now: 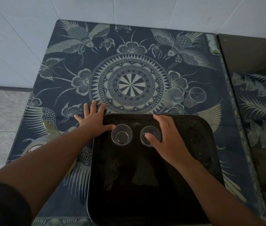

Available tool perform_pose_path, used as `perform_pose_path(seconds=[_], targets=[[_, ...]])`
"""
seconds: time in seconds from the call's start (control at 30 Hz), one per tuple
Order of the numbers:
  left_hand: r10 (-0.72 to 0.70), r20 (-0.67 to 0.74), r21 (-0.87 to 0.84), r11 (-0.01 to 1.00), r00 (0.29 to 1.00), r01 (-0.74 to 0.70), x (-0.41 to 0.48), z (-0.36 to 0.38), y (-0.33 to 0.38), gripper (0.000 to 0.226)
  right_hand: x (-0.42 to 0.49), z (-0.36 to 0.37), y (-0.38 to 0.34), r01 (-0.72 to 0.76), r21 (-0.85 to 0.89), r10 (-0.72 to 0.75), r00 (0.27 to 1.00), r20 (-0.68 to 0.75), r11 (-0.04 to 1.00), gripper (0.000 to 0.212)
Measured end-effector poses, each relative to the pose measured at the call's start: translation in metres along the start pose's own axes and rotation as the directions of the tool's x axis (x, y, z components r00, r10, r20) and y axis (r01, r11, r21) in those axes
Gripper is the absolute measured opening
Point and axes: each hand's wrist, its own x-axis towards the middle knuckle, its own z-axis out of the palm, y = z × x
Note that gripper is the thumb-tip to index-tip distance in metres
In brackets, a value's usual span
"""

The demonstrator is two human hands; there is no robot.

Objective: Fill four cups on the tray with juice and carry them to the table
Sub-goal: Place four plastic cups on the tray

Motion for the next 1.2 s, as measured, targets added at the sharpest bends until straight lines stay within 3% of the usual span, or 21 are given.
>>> perform_pose_path(seconds=[0.17,0.4,0.67,0.9,1.2], targets=[[0.000,-0.009,-0.007,1.000,1.000,0.000,0.001,0.001,0.000,0.111,0.032,-0.029,0.013,-0.003,-0.066,-0.004,0.995,-0.095,0.998,0.060],[-0.019,-0.028,0.007,1.000,0.999,0.020,0.006,0.005,-0.001,0.111,0.083,-0.058,0.039,-0.037,-0.141,0.010,0.983,-0.184,0.989,0.074],[-0.031,-0.044,-0.001,1.000,0.999,0.031,0.007,0.006,-0.003,0.114,0.116,-0.054,0.061,-0.102,-0.192,0.074,0.986,-0.148,0.976,0.082],[-0.035,-0.044,-0.008,0.999,0.998,0.035,0.006,0.006,-0.003,0.114,0.121,-0.044,0.070,-0.195,-0.135,0.184,0.979,-0.091,0.972,0.087],[-0.037,-0.050,-0.011,0.999,0.998,0.037,0.004,0.005,-0.002,0.111,0.119,-0.046,0.073,-0.169,-0.110,0.157,0.981,-0.110,0.979,0.080]])
